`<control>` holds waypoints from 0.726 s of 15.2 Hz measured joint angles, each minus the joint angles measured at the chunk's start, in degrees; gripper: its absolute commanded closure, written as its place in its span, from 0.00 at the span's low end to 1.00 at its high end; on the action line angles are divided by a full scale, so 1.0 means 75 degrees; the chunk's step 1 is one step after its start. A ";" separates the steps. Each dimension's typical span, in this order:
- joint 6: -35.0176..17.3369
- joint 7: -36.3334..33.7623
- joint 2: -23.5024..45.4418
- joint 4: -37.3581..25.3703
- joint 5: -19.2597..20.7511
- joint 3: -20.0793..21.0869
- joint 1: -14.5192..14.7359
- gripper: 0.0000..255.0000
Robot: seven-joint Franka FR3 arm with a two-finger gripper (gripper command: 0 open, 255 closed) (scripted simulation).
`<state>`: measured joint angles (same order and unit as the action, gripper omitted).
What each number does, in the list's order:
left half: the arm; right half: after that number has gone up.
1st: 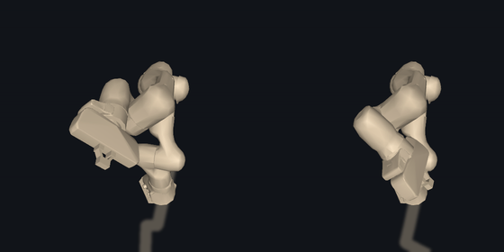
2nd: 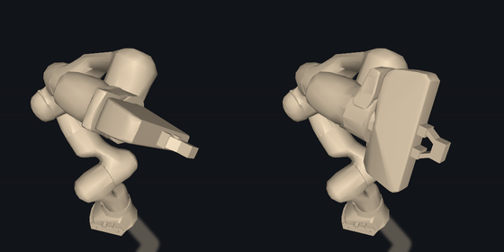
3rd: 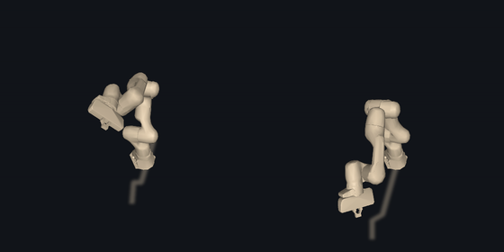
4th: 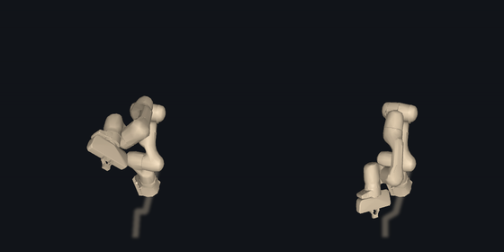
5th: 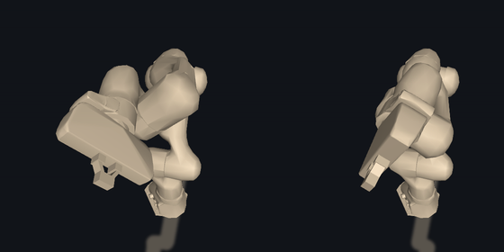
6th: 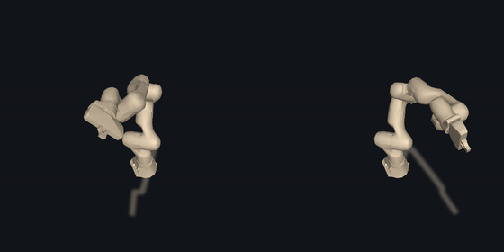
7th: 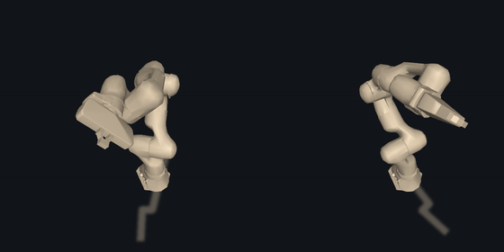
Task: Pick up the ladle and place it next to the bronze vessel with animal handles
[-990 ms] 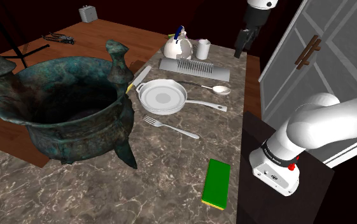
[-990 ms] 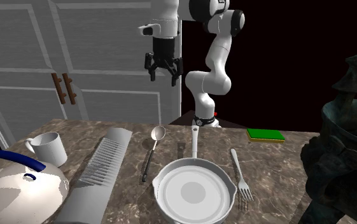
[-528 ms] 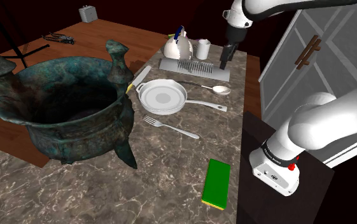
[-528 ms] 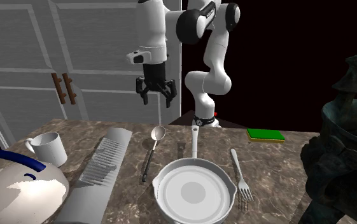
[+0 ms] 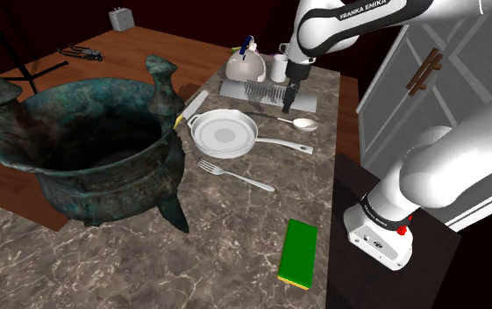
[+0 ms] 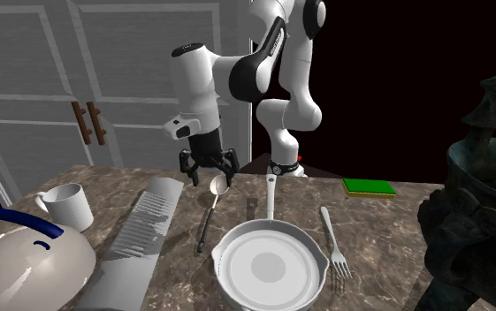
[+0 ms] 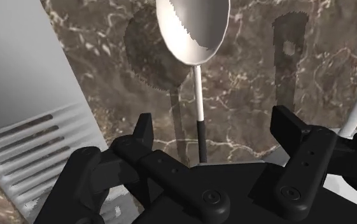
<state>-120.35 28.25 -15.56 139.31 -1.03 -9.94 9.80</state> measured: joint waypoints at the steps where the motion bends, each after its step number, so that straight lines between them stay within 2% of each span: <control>1: -0.0205 0.0230 0.0258 0.0000 -0.0111 -0.0045 0.0057 0.00; 11: -0.1166 0.0616 0.1050 0.0233 -0.0386 -0.0098 0.0159 0.00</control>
<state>-129.09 32.87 -7.68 141.06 -3.92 -10.68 11.00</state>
